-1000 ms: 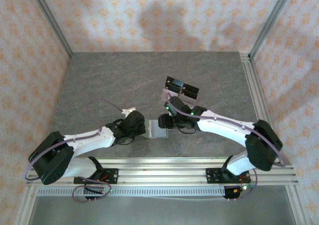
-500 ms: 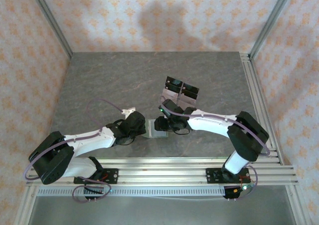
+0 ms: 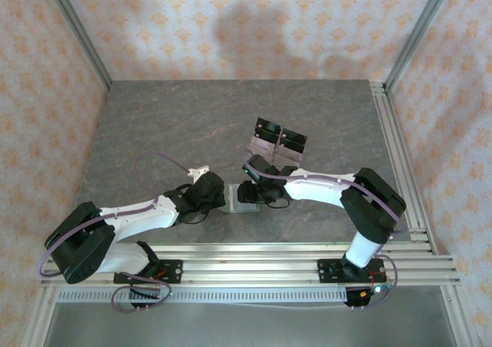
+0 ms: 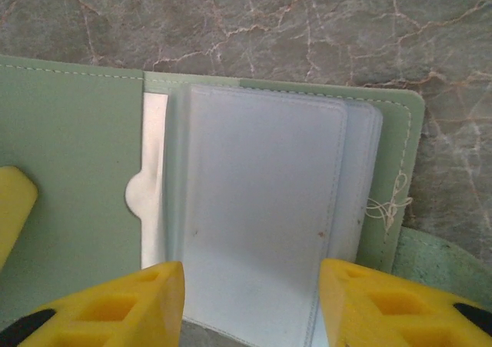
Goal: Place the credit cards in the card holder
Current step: Open the card holder at the bottom-center of the table, then flip over the card slot in the card holder.
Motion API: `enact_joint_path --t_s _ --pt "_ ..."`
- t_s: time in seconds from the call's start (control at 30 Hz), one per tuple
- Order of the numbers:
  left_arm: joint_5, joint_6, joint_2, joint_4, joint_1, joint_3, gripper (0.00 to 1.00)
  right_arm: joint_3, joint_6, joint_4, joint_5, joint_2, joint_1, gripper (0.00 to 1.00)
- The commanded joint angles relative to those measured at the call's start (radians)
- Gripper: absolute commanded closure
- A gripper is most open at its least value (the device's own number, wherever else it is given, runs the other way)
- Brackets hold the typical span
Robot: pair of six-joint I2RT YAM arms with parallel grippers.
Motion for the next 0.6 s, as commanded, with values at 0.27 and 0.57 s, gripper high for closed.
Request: enact_joint_path --t_s 0.27,0.57 --pt "-0.036 -0.004 0.014 0.008 -0.01 -0.01 1.0 0.005 0.029 0.0 0.029 0.036 0.004 0.51" --pt "-0.039 -0.001 0.02 0.008 -0.01 -0.01 1.0 -0.019 0.056 -0.024 0.049 0.025 -0.002 0.51"
